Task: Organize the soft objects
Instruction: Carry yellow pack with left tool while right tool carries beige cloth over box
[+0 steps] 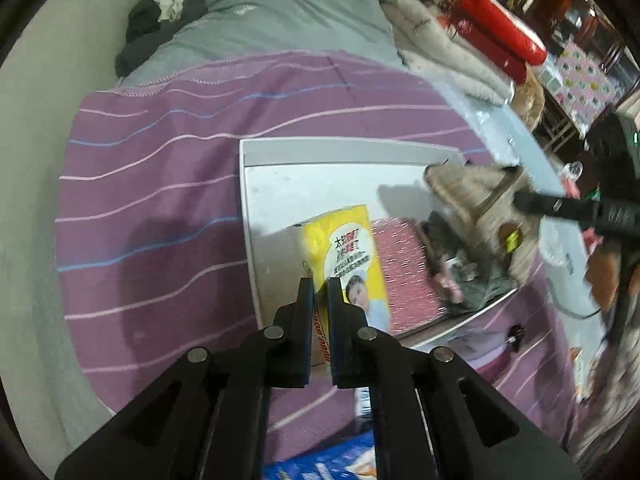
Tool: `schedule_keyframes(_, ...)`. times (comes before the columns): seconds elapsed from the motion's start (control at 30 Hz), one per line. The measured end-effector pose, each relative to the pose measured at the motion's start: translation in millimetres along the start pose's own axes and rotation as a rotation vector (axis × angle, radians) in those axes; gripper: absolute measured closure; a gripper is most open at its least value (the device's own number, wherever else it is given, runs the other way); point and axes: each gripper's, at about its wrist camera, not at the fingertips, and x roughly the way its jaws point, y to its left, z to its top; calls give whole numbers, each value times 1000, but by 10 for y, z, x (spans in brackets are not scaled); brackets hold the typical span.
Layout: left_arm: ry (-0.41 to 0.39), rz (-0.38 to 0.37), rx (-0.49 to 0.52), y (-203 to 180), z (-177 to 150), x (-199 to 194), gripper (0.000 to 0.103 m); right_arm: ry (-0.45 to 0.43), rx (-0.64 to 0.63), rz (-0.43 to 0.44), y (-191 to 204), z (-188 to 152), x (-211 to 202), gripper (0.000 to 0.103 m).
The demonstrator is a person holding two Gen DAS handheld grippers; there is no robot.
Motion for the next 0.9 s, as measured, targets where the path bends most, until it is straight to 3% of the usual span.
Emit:
schedule_keyframes(0.1, 34, 57, 39, 43, 24, 105, 95, 26, -3, 56, -162, 141, -9, 76)
schedule_keyframes(0.23, 59, 131, 100, 61, 76, 197, 95, 53, -80, 42, -297, 253, 19, 76)
schedule_keyframes(0.4, 83, 154, 134, -7, 133, 329, 95, 153, -108, 44, -424, 254, 205, 76)
schedule_keyframes(0.53, 126, 257, 187, -115, 114, 529, 95, 220, -156, -35, -394, 191, 374, 76)
schedule_keyframes(0.67, 110, 293, 172, -128, 87, 548, 94, 248, -236, -102, -237, 115, 448, 76)
schedule_keyframes(0.8, 82, 269, 88, -88, 73, 431, 89, 260, -317, -210, -122, 41, 447, 75)
schedule_keyframes(0.9, 43, 239, 50, -110, 45, 288, 75, 242, -304, -315, -127, 85, 415, 72)
